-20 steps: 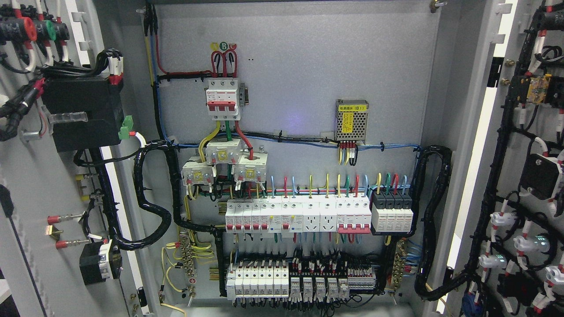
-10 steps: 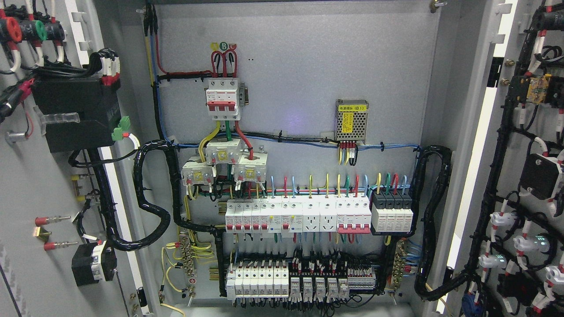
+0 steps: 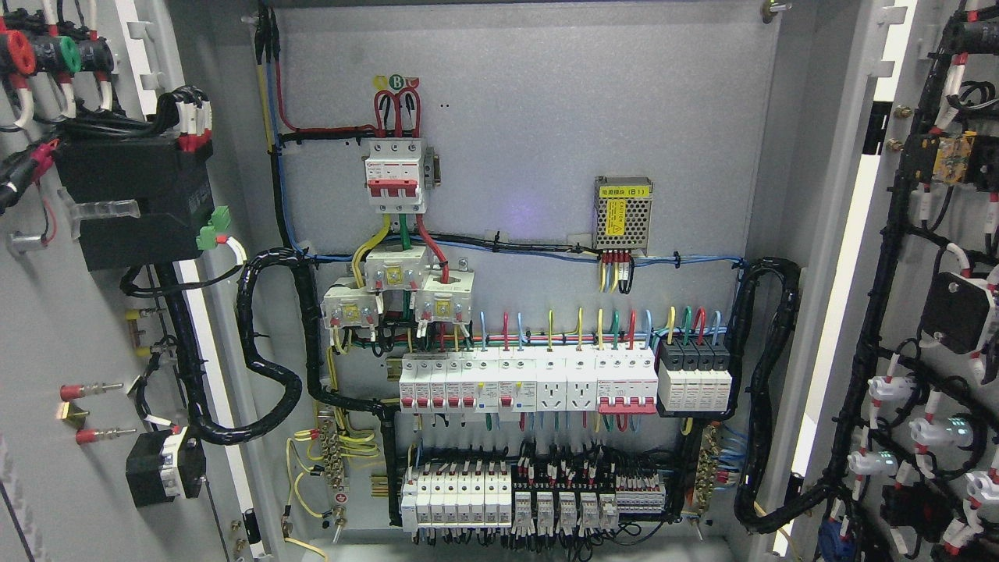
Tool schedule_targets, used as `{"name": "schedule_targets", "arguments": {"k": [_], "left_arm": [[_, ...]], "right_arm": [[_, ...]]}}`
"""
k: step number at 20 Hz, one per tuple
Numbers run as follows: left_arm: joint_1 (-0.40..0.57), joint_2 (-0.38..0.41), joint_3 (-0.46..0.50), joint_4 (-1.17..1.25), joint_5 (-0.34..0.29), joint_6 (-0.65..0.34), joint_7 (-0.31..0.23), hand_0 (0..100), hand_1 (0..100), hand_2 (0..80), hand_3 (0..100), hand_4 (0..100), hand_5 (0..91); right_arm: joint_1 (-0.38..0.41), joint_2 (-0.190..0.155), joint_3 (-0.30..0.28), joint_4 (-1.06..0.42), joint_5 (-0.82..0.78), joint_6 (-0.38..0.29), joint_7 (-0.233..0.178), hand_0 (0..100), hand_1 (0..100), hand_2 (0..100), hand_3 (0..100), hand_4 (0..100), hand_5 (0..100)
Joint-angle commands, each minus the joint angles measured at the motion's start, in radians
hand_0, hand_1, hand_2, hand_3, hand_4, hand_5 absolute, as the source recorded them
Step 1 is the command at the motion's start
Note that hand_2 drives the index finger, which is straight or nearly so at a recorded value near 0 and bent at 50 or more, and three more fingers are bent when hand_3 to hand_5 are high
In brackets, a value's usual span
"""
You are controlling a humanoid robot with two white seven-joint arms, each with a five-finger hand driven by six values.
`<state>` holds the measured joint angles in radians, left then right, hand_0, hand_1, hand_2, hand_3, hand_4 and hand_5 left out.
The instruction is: Open door with both hands
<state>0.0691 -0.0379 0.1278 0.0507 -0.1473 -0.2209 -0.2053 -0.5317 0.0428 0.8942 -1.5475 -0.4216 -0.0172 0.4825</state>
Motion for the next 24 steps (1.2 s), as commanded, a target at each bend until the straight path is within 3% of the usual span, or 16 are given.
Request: {"name": "schedule_targets", "arguments": {"k": [1,6,9,12,15,19,22,24], "left_arm": [[0.000,0.001,-0.001,0.000,0.000,0.000,0.000,0,0,0.0,0,4,0.0],[0.000,0.001,-0.001,0.000,-0.002,0.000,0.000,0,0,0.0,0,4,0.0],[0.000,0.000,-0.001,0.000,-0.001,0.000,0.000,0,0,0.0,0,4,0.0],[0.000,0.001,-0.001,-0.002,0.000,-0.002,0.000,0,0,0.0,0,4,0.0],[0.000,0.000,0.001,-0.034,0.002,-0.015,0.000,0,0,0.0,0,4,0.0],[0.020,-0.008,0.001,-0.126,-0.001,-0.028,-0.002,0,0,0.0,0,4,0.0],[0.099,-0.008,-0.019,-0.253,-0.008,-0.028,-0.019,0,0,0.0,0,4,0.0],[0.168,-0.005,-0.068,-0.363,-0.005,-0.060,-0.025,0,0,0.0,0,4,0.0]], "right_arm": [[0.004,-0.004,-0.084,0.032,0.006,-0.001,-0.022,0,0,0,0,0,0],[0.033,-0.015,-0.144,0.046,0.006,-0.001,-0.042,0,0,0,0,0,0],[0.062,-0.027,-0.172,0.046,0.004,-0.001,-0.096,0,0,0,0,0,0],[0.116,-0.029,-0.236,0.047,0.004,-0.003,-0.133,0,0,0,0,0,0],[0.147,-0.029,-0.285,0.041,0.006,-0.007,-0.136,0,0,0,0,0,0],[0.180,-0.029,-0.294,0.035,0.012,-0.023,-0.151,0,0,0,0,0,0],[0.222,-0.034,-0.310,0.049,0.035,-0.050,-0.156,0,0,0,0,0,0],[0.265,-0.055,-0.325,0.050,0.047,-0.055,-0.156,0,0,0,0,0,0]]}}
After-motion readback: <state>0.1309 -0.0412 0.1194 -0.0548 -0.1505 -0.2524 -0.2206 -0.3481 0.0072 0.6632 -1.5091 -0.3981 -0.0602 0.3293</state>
